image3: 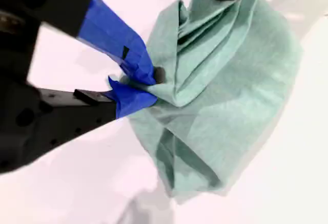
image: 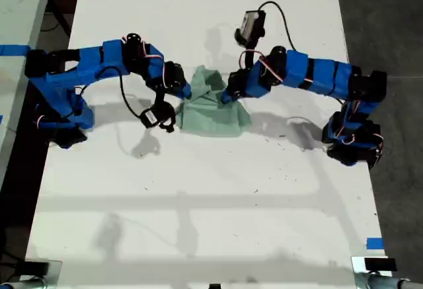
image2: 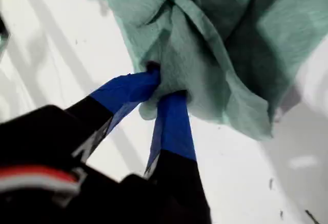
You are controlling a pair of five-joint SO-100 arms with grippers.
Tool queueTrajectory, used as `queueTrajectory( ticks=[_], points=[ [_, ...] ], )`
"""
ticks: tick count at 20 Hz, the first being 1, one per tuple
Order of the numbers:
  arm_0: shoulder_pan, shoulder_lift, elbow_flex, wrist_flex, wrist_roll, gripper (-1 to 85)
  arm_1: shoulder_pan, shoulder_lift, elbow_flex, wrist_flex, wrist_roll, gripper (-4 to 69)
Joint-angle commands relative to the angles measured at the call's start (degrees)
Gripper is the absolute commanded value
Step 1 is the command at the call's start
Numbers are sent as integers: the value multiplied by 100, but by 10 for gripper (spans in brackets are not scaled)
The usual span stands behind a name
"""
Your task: Fold t shirt
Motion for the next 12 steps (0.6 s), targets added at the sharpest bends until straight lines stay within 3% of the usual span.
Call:
queueTrajectory(
  ticks=[1, 3, 7, 8, 9, 10, 11, 12],
  points=[
    [-888, 255, 158, -396, 633, 211, 914, 439, 308, -114, -334, 239],
    [-1494, 132, 149, -369, 923, 227, 1521, 554, 413, 53, -694, 358],
    [-2232, 1274, 18, 26, 1371, 217, 2338, 1819, 316, 932, -1283, 377],
    [-2338, 1705, -9, 176, 1389, 217, 2426, 2232, 334, 1195, -1327, 355],
    [-2399, 2206, 18, 299, 1380, 152, 2452, 2681, 448, 1433, -1310, 299],
    [-2364, 2751, 105, 369, 1354, -2, 2408, 3252, 756, 1547, -1266, 250],
    [-2206, 3340, 299, 360, 1371, -2, 2294, 3911, 1195, 1573, -1213, 188],
    [-1960, 3937, 624, 281, 1389, -2, 2118, 4658, 1740, 1573, -1072, 47]
  ],
)
